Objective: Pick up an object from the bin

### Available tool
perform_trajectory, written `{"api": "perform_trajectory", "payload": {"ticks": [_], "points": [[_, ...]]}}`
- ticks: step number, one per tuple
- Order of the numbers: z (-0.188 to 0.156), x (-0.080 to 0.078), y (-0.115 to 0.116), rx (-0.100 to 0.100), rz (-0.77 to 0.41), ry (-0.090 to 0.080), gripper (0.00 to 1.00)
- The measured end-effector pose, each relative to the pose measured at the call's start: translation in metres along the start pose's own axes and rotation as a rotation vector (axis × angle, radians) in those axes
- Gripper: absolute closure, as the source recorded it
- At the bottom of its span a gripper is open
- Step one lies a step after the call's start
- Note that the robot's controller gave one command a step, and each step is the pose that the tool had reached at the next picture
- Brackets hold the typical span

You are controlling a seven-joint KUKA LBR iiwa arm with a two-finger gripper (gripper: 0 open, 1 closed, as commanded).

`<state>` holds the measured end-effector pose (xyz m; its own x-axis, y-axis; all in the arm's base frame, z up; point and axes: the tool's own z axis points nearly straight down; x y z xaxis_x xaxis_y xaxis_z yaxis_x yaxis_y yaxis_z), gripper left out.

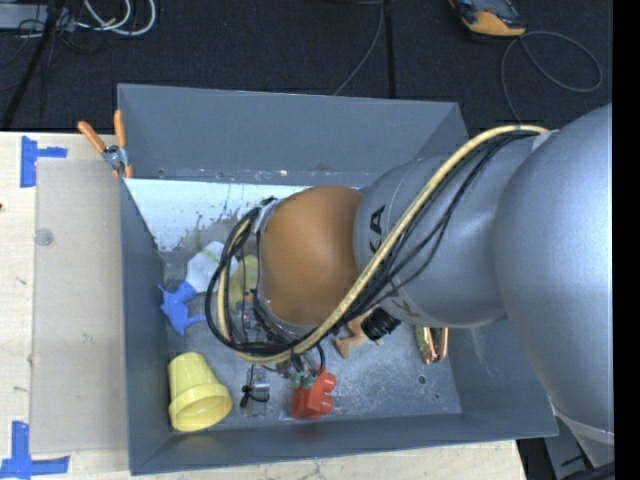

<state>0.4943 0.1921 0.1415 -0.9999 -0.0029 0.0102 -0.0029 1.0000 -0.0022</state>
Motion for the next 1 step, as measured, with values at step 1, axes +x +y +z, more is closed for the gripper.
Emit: {"api": "perform_trajectory", "payload": {"ticks": [1], "points": [[-0.0043,-0.0020,-0.0010,-0.002,0.004,-0.007,0.00]]}}
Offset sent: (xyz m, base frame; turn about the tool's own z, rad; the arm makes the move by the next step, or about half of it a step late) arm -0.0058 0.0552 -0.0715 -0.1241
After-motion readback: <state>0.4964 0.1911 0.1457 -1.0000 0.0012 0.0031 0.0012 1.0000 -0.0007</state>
